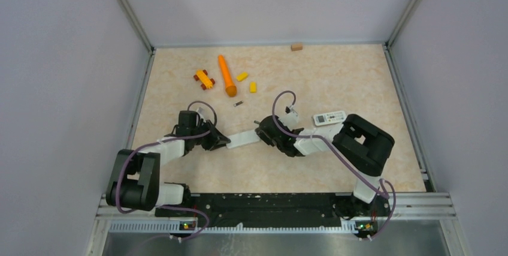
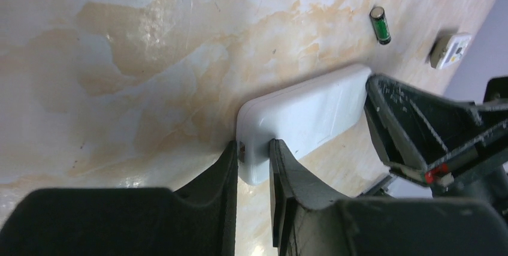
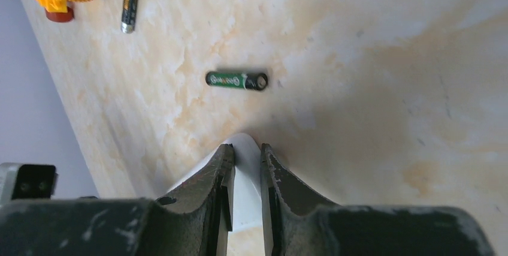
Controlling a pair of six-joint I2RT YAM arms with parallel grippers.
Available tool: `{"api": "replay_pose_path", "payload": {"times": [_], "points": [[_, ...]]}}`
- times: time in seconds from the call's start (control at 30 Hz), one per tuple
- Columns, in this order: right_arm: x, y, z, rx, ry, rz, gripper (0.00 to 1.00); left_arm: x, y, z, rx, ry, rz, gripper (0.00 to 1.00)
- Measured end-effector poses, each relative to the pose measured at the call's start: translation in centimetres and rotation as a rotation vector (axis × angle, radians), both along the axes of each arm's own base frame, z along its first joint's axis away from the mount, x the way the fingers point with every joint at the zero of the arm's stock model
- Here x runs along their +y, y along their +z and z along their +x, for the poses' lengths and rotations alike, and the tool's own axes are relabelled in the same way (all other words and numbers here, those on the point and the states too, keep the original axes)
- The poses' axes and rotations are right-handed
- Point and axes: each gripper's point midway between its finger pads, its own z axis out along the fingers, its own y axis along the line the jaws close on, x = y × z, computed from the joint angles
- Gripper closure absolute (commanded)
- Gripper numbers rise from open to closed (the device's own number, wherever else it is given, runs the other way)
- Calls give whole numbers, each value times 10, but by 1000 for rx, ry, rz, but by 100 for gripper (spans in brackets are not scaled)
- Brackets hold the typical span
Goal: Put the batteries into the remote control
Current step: Load the battery cover into the remote control.
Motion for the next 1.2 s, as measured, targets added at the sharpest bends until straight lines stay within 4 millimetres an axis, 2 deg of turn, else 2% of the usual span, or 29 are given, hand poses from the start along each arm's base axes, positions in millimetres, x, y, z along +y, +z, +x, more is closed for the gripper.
{"api": "replay_pose_path", "payload": {"times": [0.07,0.17,0.37,0.5,0.6,0.7,0.93,1.1,1.2], "points": [[-3,1,-8,1,9,-15,94,2,1,4,-22,6,27,77],[-7,3,-28,14,59,-63,79,4,1,10,-54,12,70,70],[-5,3,-72,68,254,-104,69,4,2,15,-80,9,112,56],[-9,5,-80,72,323,-113,61,1,5,15,-81,-5,116,46],[-16,10,-81,63,344,-115,59,0,7,15,-86,-13,120,43],[-19,11,-81,62,355,-112,62,0,7,15,-89,-19,128,47],[-11,5,-87,84,393,-82,80,3,4,12,-76,-22,151,58],[-5,1,-88,99,408,-66,94,3,1,11,-67,-26,152,71],[-3,0,-90,113,417,-50,99,3,1,13,-73,-28,142,73]]}}
